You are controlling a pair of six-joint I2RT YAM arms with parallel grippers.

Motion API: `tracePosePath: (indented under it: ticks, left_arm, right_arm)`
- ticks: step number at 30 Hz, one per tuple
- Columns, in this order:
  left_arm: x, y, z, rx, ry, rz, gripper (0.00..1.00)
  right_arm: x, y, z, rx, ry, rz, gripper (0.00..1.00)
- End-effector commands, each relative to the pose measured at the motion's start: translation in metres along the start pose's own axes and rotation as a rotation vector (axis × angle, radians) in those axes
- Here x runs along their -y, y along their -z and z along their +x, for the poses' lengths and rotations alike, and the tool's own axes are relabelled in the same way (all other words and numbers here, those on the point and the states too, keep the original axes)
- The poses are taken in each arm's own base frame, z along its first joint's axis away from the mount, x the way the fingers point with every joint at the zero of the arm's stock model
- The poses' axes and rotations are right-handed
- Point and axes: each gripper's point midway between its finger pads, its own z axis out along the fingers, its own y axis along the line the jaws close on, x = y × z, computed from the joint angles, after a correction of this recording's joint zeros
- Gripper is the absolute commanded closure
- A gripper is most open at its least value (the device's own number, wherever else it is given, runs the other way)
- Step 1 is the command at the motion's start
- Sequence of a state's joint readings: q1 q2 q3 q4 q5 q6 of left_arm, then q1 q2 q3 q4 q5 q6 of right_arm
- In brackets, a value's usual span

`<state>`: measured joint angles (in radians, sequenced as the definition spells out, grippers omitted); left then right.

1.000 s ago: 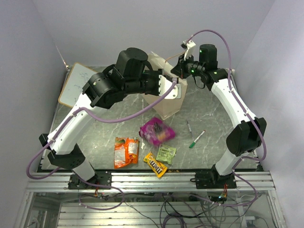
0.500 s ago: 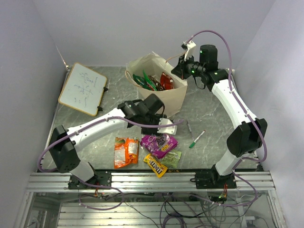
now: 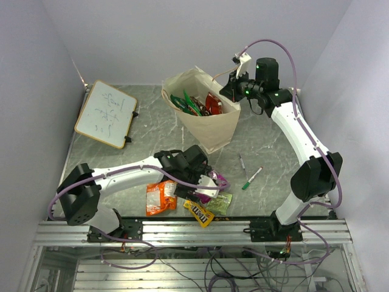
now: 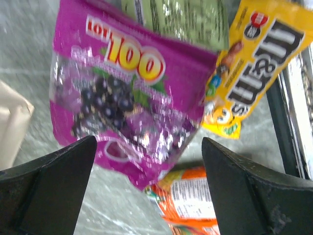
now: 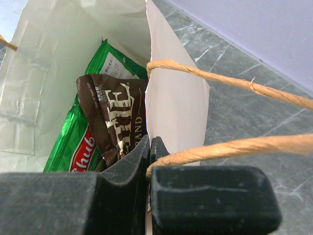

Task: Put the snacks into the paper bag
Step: Pick up the snack from the center of the board.

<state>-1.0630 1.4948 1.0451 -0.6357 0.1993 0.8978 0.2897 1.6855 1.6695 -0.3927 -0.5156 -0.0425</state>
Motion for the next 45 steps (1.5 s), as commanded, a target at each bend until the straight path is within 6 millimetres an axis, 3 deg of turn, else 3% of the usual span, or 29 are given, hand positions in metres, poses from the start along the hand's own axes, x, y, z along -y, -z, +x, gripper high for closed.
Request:
tracePosePath:
  ticks: [1, 7, 14, 20, 27, 32, 41, 45]
  left_arm:
    - [-0.015, -0.014, -0.042, 0.073, -0.088, -0.045, 0.0]
    - [0.015, -0.036, -0.054, 0.059, -0.17, 0.047, 0.03]
    - [0.005, -0.051, -0.05, 0.046, -0.147, -0.013, 0.14]
    - [0.003, -0.056, -0.038, 0.003, -0.18, -0.036, 0.39]
    - [-0.004, -0.048, -0.04, -0.009, -0.183, -0.059, 0.67]
    - [-0.019, -0.028, -0.046, -0.024, -0.166, -0.11, 0.92]
    - [-0.075, 0.051, -0.074, 0.055, -0.089, -0.184, 0.93]
    - [-0.088, 0.083, -0.084, 0.089, -0.064, -0.2, 0.93]
  right_arm:
    - [0.002, 0.004, 0.0, 0.003, 0.009, 0.013, 1.0]
    - [0.003, 0.009, -0.001, 0.01, 0.016, 0.024, 1.0]
    - [0.002, 0.009, 0.0, 0.013, 0.004, 0.01, 1.0]
    - [0.001, 0.011, 0.0, 0.016, 0.005, 0.009, 1.0]
    - [0.001, 0.011, -0.001, 0.016, 0.004, 0.008, 1.0]
    - [0.001, 0.012, -0.003, 0.019, 0.007, 0.012, 1.0]
    - [0.003, 0.011, -0.004, 0.017, 0.011, 0.014, 1.0]
    - [0.003, 0.011, -0.005, 0.018, 0.014, 0.017, 1.0]
